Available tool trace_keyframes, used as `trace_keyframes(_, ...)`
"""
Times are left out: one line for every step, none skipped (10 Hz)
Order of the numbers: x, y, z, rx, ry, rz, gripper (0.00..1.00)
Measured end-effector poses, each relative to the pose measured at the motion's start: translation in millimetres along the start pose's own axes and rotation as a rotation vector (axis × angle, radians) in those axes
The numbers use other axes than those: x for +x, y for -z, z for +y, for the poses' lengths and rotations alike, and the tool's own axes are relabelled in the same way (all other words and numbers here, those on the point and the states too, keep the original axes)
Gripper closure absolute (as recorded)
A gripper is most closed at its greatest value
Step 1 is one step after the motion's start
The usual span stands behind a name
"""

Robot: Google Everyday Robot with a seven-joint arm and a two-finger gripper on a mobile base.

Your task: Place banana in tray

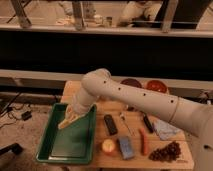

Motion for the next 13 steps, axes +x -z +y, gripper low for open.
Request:
trace_keyframes(0.0, 0.0, 0.0, 0.0, 0.0, 0.0, 0.42)
trace_keyframes(0.0, 0.0, 0.0, 0.0, 0.0, 0.0, 0.31)
trace_keyframes(0.0, 0.0, 0.0, 0.0, 0.0, 0.0, 0.24)
trace_keyframes(0.1, 0.0, 0.0, 0.0, 0.0, 0.0, 0.2)
trace_keyframes(0.1, 0.0, 0.0, 0.0, 0.0, 0.0, 0.2)
trace_keyframes(0.0, 0.0, 0.0, 0.0, 0.0, 0.0, 0.2)
trace_keyframes(0.0, 0.0, 0.0, 0.0, 0.0, 0.0, 0.2)
trace_keyframes(0.0, 0.0, 0.0, 0.0, 0.0, 0.0, 0.2)
trace_keyframes(0.0, 0.0, 0.0, 0.0, 0.0, 0.0, 0.2)
trace_keyframes(0.0, 0.0, 0.1, 0.0, 0.0, 0.0, 0.2)
trace_keyframes(0.0, 0.0, 0.1, 0.0, 0.0, 0.0, 0.2)
trace_keyframes(0.0, -0.1, 0.1, 0.0, 0.0, 0.0, 0.2)
trace_keyframes(0.0, -0.1, 0.1, 0.0, 0.0, 0.0, 0.2)
